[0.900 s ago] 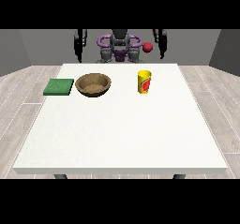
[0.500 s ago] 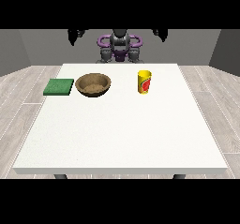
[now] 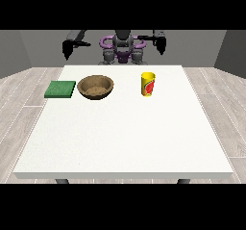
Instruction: Pick the cup and pour the ball into the bowl, then pick the bowl and place it on the pad
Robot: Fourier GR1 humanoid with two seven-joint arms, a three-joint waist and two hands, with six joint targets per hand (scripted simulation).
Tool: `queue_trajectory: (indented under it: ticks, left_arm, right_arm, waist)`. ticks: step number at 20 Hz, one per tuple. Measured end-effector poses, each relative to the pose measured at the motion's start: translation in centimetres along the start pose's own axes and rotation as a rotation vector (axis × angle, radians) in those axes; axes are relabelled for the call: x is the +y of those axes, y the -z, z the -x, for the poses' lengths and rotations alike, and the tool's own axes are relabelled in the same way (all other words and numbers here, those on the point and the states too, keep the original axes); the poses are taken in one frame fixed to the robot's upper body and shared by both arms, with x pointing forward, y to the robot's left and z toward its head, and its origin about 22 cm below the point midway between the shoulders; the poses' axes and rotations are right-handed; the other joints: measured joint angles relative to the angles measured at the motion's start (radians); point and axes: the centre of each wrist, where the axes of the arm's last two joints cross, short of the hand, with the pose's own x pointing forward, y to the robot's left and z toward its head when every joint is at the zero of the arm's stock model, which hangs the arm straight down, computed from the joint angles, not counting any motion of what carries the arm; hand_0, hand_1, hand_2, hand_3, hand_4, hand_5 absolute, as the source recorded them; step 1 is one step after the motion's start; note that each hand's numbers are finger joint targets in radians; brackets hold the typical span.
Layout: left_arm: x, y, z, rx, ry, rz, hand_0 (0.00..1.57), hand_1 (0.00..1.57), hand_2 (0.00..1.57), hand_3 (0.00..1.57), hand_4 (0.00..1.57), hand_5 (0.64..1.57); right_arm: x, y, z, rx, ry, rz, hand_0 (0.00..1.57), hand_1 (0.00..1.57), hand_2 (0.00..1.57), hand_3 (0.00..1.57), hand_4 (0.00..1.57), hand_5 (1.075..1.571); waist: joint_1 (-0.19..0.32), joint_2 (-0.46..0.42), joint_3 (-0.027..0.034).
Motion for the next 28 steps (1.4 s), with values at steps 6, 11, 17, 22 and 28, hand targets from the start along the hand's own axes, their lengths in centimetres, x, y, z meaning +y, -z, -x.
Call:
queue_trajectory:
  ticks: [6, 11, 17, 22, 28]
  left_arm:
    - [-0.4, 3.6, 0.1, -0.097, 0.023, -0.004, 0.00, 0.00, 0.00, 0.00, 0.00, 1.451]
    - [-0.3, 6.5, 0.3, -0.148, 0.034, -0.012, 0.00, 0.00, 0.00, 0.00, 0.00, 1.466]
    - [0.9, 9.2, 1.0, -0.208, 0.058, -0.056, 0.00, 0.00, 0.00, 0.00, 0.00, 1.416]
    - [3.1, 10.5, 2.5, -0.242, 0.060, -0.094, 0.00, 0.00, 0.00, 0.00, 0.00, 1.407]
    - [3.5, 12.0, 3.1, -0.266, 0.070, -0.123, 0.00, 0.00, 0.00, 0.00, 0.00, 1.392]
  right_arm:
    - [-0.3, 2.9, 0.2, -0.114, 0.018, -0.017, 0.00, 0.00, 0.00, 0.00, 0.00, 1.555]
    - [-0.8, 4.8, 0.6, -0.172, 0.025, -0.026, 0.00, 0.00, 0.00, 0.00, 0.00, 1.548]
    - [-1.4, 5.9, 1.5, -0.236, 0.038, -0.055, 0.00, 0.00, 0.00, 0.00, 0.00, 1.550]
    - [-0.5, 7.0, 1.2, -0.281, 0.048, -0.091, 0.00, 0.00, 0.00, 0.00, 0.00, 1.545]
    - [-1.6, 7.8, 1.1, -0.312, 0.054, -0.106, 0.00, 0.00, 0.00, 0.00, 0.00, 1.549]
  waist:
    - [-0.013, 0.113, -0.0009]
    - [-0.017, 0.191, -0.0011]
    - [-0.038, 0.276, -0.0011]
    - [-0.069, 0.328, -0.0016]
    - [-0.092, 0.372, -0.0013]
